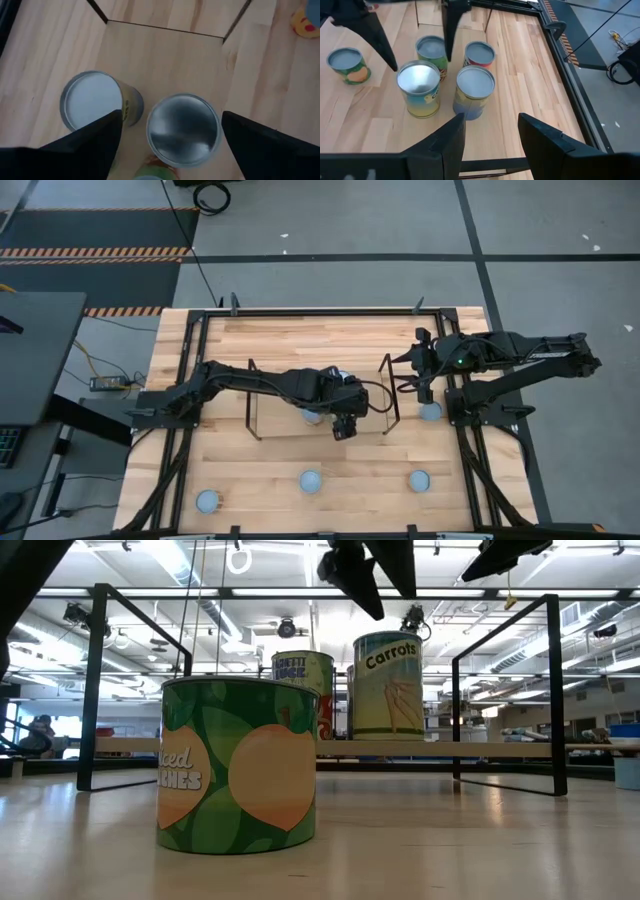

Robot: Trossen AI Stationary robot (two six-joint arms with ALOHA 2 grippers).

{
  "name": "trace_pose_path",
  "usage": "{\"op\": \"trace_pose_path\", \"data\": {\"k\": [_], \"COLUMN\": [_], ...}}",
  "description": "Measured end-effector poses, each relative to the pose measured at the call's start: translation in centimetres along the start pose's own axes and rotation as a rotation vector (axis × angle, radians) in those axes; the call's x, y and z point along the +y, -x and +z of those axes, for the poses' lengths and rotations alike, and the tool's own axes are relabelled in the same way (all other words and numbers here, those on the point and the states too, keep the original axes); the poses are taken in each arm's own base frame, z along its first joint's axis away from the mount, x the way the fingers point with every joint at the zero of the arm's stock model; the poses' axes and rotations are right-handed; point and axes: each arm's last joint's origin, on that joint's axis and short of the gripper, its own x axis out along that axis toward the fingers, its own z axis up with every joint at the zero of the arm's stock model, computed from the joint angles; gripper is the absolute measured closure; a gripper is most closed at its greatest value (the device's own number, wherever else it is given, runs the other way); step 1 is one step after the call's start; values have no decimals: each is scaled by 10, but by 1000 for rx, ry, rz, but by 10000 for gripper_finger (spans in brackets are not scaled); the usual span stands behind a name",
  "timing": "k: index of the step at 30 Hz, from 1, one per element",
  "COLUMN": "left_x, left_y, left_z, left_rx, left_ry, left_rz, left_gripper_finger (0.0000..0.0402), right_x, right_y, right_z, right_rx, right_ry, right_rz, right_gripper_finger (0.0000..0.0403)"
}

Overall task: Pick and place cans onto a shelf
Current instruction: Put the canned carrots on the shelf

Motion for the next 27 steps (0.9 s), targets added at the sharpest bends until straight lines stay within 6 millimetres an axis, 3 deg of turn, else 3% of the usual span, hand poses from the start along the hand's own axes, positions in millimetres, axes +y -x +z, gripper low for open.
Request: {"op": "trace_pose_path", "data": {"k": [5, 13, 17, 27], "left_x": [-7, -11, -13, -17], "left_y": [1, -7, -20, -33], "left_z": [-5, -4, -7, -11], "left_rx": [33, 22, 63, 110], "left_ry": [-19, -48, -57, -62], "left_rz": [-33, -22, -10, -40], "left_gripper_finger": [120, 312, 385, 397], "right_x": [0, 1, 1, 1], "right_y": [0, 0, 0, 0], "right_z": [0, 0, 0, 0], "right_rx": [0, -4, -3, -3], "right_ry": [0, -3, -12, -11], "right_rz": [0, 21, 26, 26], "right_gripper_finger": [213, 213, 213, 213]}}
